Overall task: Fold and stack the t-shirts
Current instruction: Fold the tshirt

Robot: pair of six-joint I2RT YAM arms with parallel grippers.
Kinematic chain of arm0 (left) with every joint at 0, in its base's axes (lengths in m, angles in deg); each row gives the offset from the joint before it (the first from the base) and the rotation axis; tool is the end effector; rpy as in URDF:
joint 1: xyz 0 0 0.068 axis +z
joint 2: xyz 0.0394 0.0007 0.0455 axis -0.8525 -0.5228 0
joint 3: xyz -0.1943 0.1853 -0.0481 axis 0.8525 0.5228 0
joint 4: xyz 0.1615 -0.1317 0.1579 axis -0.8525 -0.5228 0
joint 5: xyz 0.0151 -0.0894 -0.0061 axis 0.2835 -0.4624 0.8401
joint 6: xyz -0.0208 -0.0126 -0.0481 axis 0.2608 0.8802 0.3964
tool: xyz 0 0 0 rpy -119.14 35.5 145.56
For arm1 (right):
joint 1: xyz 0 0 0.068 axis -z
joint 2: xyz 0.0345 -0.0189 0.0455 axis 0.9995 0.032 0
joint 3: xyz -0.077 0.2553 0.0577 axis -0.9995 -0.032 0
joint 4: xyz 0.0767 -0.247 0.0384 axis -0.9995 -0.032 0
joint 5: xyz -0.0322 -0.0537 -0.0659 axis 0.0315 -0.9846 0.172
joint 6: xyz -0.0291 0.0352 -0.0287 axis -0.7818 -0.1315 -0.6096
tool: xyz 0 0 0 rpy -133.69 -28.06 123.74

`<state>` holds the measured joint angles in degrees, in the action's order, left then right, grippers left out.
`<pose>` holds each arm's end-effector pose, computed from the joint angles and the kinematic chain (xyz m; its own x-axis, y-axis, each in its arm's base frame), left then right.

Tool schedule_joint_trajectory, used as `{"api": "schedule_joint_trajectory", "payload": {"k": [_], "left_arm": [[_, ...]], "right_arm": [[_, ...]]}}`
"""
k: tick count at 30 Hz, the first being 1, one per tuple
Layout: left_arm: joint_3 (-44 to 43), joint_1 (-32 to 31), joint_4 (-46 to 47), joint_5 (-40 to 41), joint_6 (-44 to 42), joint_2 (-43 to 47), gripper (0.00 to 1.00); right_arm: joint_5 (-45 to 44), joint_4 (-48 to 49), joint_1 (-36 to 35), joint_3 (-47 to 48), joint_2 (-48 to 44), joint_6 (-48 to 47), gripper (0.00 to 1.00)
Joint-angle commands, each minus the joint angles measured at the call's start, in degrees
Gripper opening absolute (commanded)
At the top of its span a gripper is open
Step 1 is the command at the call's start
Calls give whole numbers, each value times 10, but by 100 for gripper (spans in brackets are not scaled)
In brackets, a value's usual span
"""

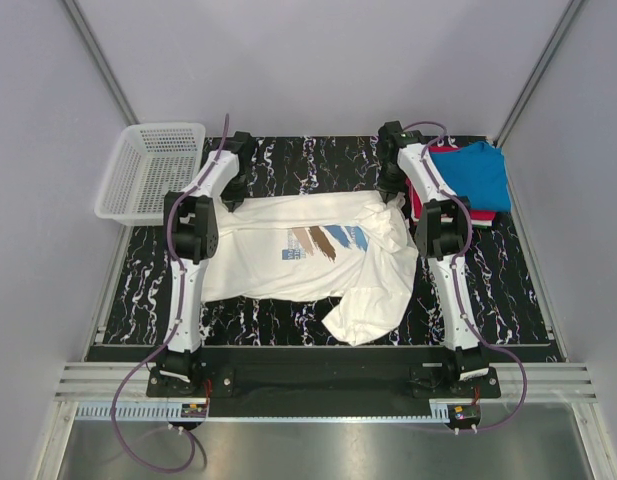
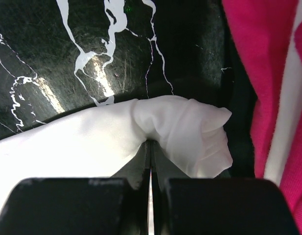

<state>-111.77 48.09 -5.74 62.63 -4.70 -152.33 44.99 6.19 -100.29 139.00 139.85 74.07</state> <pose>0.4939 -0.0783 0.1631 -0.9347 -0.1918 -0.2992 -0.2665 0.9352 0.2333 0.5218 0.1078 0.1647 -0.9296 0.2319 -0.2864 0.2395 0.9709 0.0086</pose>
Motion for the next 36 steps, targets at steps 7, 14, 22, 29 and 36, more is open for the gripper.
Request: {"api": "schedule_joint_trajectory", "payload": {"k": [7,14,22,29,36], "left_arm": [[-12,8,-5,-1,-7,-4,0],[-18,13,-3,-24,-10,-1,1],[29,13,42,-30,-11,124,50],[99,12,42,-54,-15,230,52],[238,-5,47,-73,-15,354,51]], "right_arm": [[-12,-8,10,40,20,-12,0],[-2,-6,13,53,8,-24,6],[-6,58,13,24,-101,-46,25],[12,14,12,16,-196,-45,24],[6,30,-10,-240,-355,-58,24]]}}
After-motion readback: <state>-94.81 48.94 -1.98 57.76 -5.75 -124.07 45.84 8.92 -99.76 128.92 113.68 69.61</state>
